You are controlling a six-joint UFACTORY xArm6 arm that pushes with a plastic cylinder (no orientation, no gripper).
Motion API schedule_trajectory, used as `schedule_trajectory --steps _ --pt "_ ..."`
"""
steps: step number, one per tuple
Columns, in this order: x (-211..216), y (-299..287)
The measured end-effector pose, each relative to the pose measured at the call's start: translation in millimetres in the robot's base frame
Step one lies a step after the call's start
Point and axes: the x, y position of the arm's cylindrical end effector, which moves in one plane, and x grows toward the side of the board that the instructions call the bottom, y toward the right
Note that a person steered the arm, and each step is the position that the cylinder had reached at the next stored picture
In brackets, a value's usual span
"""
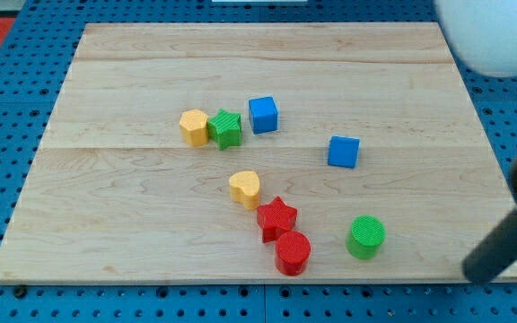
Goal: Place the red blocks parallel to each other
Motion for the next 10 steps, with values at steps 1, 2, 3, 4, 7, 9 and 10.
schedule_trajectory --steps 1,2,3,4,7,9,10 --pt "0 -47" --pt "0 -112" --pt "0 -119" --pt "0 -125" --pt "-9 -184" --pt "-66 -188" --pt "-78 -187"
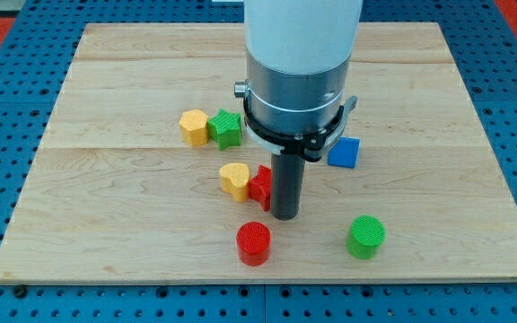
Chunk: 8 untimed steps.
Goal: Place the red blocks parallel to each other
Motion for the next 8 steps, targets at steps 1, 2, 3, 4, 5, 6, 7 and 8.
schedule_trajectory --steps 1,2,3,4,5,6,7,8 --pt "-21 38" --pt "-28 23" --pt "-30 -69" --pt "-32 -154" --pt "-34 -140" --pt "-60 -186" --pt "-74 -208" --pt "-51 -208"
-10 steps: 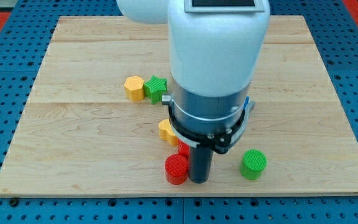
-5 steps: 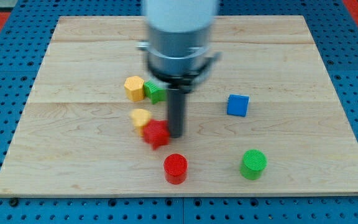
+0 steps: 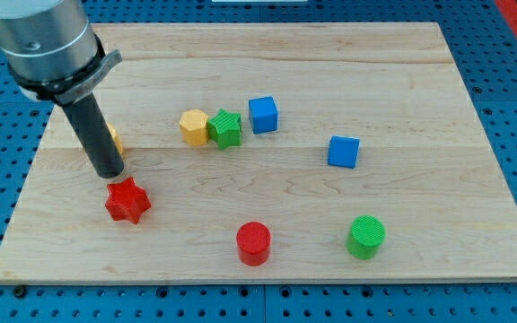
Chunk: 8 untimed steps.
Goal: Place the red blocks parallel to each other
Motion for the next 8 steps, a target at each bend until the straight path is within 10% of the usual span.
schedule_trajectory --steps 7,8 --pt "43 28" --pt "-9 72"
